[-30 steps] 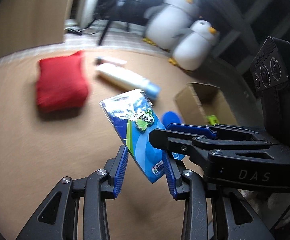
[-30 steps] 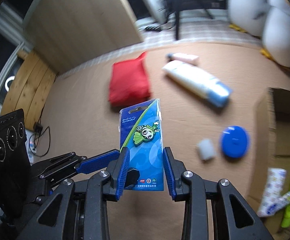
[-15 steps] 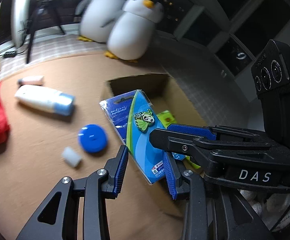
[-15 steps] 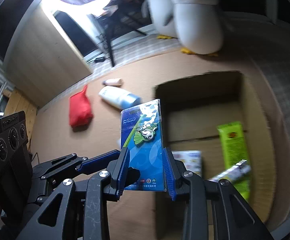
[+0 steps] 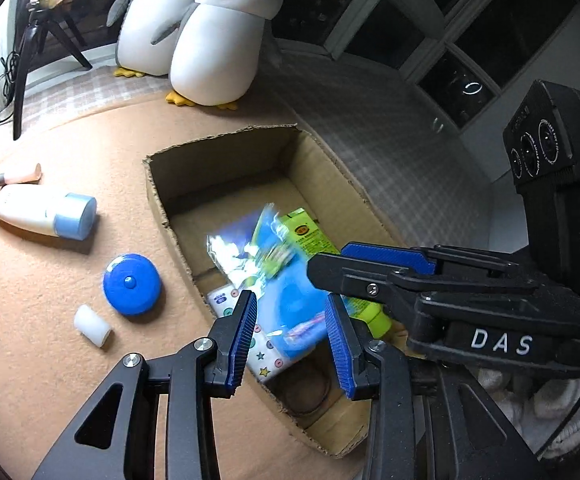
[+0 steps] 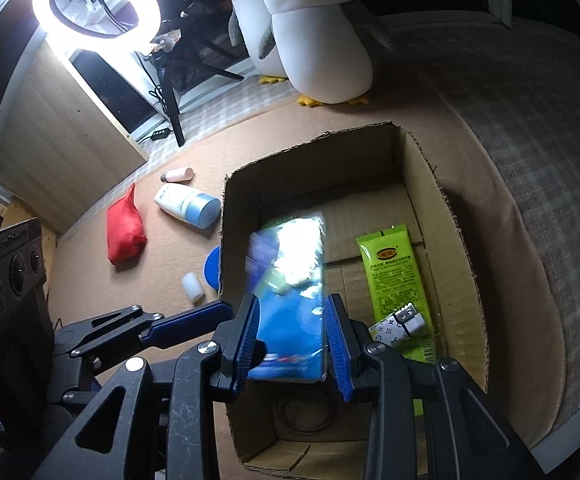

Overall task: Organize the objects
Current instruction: 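Lower the blue card package into the cardboard box and open the right gripper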

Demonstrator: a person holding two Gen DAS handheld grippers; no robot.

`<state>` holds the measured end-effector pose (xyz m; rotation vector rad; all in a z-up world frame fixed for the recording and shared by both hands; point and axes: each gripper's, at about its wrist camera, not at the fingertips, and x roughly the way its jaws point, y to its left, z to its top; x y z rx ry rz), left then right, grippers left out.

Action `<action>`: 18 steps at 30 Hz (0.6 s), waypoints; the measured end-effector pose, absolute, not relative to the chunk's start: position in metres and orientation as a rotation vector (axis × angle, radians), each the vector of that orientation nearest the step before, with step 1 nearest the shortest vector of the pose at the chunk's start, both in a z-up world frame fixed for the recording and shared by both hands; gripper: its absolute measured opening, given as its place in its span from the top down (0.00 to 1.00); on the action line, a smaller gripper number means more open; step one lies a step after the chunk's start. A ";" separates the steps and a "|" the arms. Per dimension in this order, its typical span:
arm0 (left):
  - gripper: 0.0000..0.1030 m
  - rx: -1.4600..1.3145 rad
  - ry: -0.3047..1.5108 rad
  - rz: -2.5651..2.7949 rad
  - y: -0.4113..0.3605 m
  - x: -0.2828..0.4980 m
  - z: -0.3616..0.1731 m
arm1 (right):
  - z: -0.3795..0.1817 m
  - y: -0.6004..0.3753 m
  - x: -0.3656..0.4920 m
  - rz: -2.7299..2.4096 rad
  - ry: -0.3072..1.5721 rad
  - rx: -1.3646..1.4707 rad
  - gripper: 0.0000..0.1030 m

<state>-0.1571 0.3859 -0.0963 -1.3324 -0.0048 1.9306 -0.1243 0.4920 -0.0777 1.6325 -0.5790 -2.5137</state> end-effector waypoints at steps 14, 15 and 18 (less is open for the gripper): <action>0.62 -1.344 -0.052 2.058 0.298 -0.160 -0.086 | -0.070 0.446 -0.147 -2.485 -0.519 1.588 0.56; 0.62 -1.349 -0.059 2.077 0.285 -0.160 -0.085 | -0.068 0.438 -0.151 -2.480 -0.509 1.579 0.56; 0.62 -1.364 -0.064 2.151 0.243 -0.156 -0.085 | -0.064 0.413 -0.170 -2.458 -0.485 1.549 0.55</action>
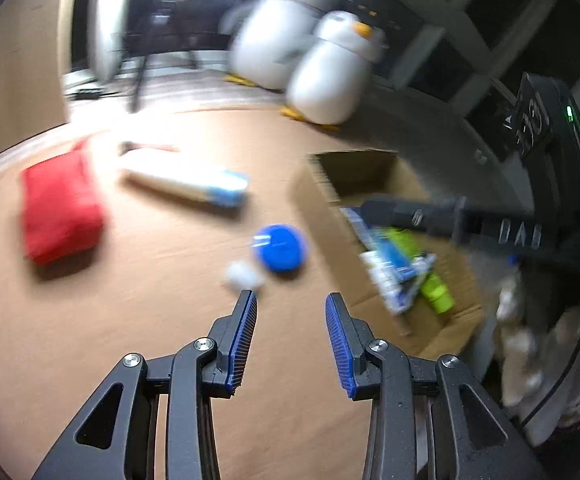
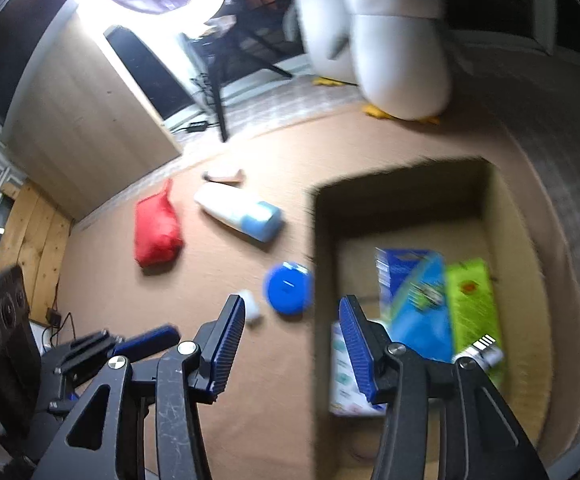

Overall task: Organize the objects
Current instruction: 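Lower the blue card package into the cardboard box and open the right gripper, then move the right gripper to the red cloth pouch and close on it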

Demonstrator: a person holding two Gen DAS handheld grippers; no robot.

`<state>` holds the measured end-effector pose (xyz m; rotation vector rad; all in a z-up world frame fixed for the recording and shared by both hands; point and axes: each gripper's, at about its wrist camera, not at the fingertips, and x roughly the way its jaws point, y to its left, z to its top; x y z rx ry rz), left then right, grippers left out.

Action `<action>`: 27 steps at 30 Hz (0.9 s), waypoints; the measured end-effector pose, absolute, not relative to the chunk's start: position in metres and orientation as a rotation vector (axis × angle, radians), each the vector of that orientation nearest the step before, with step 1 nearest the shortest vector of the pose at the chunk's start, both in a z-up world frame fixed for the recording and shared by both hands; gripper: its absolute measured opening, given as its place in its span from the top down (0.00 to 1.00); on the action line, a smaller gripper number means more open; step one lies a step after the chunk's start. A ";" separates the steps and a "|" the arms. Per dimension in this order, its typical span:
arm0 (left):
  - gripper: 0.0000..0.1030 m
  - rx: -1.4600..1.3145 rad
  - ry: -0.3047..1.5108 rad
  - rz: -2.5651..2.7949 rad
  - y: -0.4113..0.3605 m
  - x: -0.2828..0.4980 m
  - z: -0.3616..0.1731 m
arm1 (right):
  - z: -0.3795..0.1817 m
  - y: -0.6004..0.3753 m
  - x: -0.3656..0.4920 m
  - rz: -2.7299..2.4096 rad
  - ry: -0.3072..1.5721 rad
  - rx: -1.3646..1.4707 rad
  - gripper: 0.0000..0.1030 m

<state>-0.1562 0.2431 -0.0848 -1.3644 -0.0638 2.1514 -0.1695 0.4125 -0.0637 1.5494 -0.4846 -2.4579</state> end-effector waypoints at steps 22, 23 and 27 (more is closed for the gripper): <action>0.62 -1.537 -0.399 2.469 -0.042 -0.126 -0.109 | -0.093 0.176 -0.353 -2.301 -0.225 1.560 0.55; 0.62 -1.539 -0.402 2.470 -0.046 -0.126 -0.110 | -0.097 0.172 -0.359 -2.308 -0.212 1.571 0.55; 0.62 -1.544 -0.409 2.469 -0.059 -0.127 -0.113 | -0.113 0.163 -0.377 -2.311 -0.188 1.623 0.55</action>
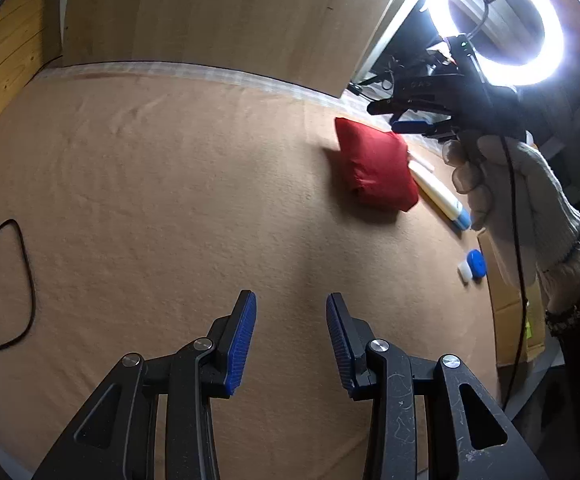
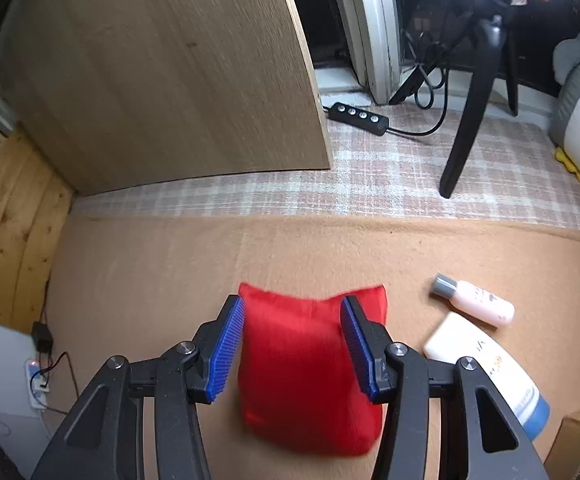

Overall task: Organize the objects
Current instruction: 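Move the right gripper to the red cloth pouch and close on it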

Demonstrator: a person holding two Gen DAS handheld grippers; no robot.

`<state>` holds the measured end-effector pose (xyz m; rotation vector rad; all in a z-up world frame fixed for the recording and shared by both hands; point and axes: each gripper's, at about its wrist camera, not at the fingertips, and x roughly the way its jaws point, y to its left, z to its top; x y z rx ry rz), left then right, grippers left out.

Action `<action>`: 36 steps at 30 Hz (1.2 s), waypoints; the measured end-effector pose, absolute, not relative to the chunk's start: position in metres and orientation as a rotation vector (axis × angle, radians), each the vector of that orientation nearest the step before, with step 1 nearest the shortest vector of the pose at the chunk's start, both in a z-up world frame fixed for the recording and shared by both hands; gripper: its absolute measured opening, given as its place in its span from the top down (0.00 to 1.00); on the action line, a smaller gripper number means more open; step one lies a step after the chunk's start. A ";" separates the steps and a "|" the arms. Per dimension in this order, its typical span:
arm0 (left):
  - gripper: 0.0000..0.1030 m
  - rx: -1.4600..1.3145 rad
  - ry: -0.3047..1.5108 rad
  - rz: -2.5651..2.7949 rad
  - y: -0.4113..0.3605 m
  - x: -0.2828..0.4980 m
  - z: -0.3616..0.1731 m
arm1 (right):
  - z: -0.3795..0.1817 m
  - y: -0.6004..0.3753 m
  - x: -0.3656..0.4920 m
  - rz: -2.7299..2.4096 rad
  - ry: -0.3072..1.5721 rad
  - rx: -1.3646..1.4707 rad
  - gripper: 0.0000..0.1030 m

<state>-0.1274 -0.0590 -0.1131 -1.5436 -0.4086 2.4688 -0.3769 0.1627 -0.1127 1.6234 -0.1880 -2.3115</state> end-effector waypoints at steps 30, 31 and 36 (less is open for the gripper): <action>0.61 -1.570 -0.413 2.354 -0.020 -0.148 -0.140 | -0.142 0.161 -0.239 -2.017 -0.095 1.657 0.56; 0.57 -1.572 -0.418 2.347 -0.018 -0.150 -0.142 | -0.142 0.162 -0.235 -2.009 -0.105 1.665 0.56; 0.38 -1.550 -0.389 2.310 -0.005 -0.163 -0.149 | -0.135 0.181 -0.222 -2.017 -0.226 1.659 0.56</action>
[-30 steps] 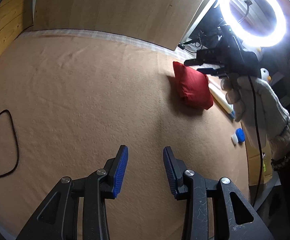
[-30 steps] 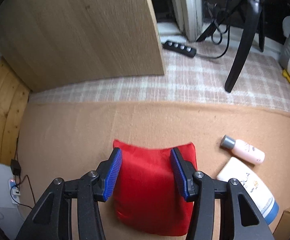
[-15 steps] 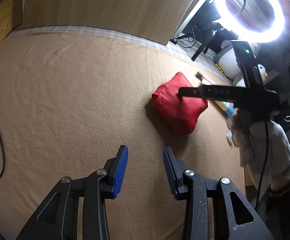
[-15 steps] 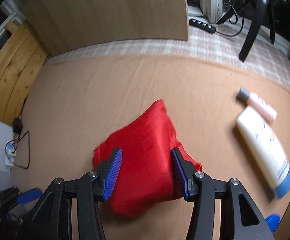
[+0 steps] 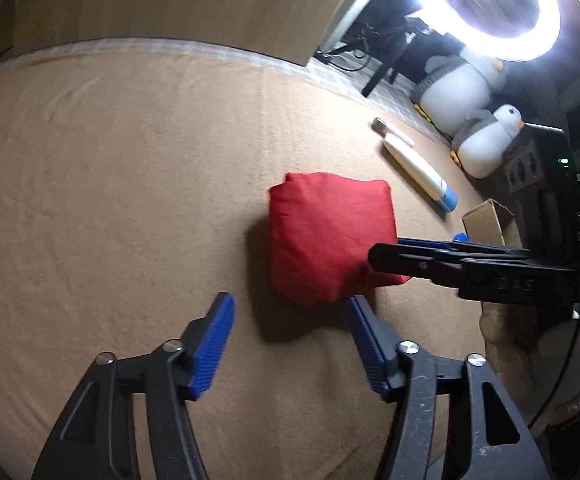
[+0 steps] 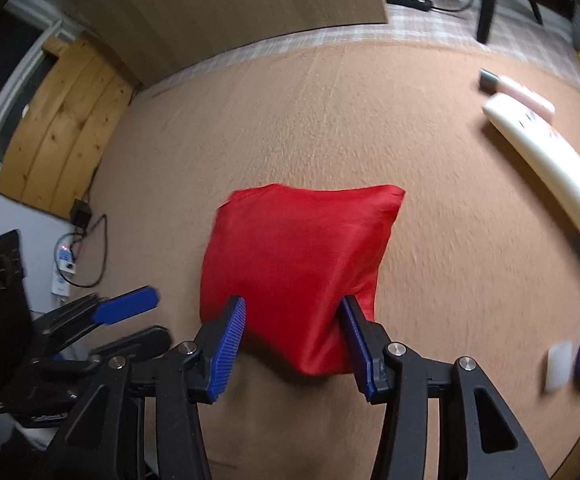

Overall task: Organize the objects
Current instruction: 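Move the right gripper to the red cloth pouch and close on it, then carry the red pouch into the cardboard box and open the right gripper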

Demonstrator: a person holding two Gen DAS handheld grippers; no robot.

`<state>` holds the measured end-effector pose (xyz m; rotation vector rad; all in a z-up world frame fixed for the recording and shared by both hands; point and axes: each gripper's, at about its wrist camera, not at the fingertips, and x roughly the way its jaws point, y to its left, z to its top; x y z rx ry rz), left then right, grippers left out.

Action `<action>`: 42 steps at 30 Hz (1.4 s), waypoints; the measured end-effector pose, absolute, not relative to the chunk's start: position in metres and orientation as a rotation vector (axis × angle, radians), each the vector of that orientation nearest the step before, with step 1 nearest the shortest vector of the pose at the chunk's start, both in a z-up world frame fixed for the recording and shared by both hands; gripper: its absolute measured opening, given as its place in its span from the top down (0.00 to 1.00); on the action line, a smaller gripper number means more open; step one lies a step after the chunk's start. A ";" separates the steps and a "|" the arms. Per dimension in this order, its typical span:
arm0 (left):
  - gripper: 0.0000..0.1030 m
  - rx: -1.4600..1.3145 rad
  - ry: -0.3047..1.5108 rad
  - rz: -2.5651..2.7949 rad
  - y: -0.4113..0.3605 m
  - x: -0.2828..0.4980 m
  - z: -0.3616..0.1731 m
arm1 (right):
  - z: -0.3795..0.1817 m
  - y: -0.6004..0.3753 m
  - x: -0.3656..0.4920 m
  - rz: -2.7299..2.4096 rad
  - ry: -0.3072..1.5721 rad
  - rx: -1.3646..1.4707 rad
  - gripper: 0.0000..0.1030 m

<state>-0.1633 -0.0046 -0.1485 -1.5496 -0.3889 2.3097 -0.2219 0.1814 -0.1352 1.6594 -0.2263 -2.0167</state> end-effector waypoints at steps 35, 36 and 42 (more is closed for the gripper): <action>0.43 -1.478 -0.367 2.178 0.067 -0.201 -0.149 | -0.128 0.202 -0.219 -2.082 -0.416 1.668 0.36; 0.43 -1.466 -0.359 2.177 0.073 -0.200 -0.144 | -0.124 0.207 -0.217 -2.092 -0.425 1.660 0.36; 0.43 -1.384 -0.305 2.144 0.120 -0.189 -0.117 | -0.096 0.253 -0.198 -2.188 -0.466 1.599 0.36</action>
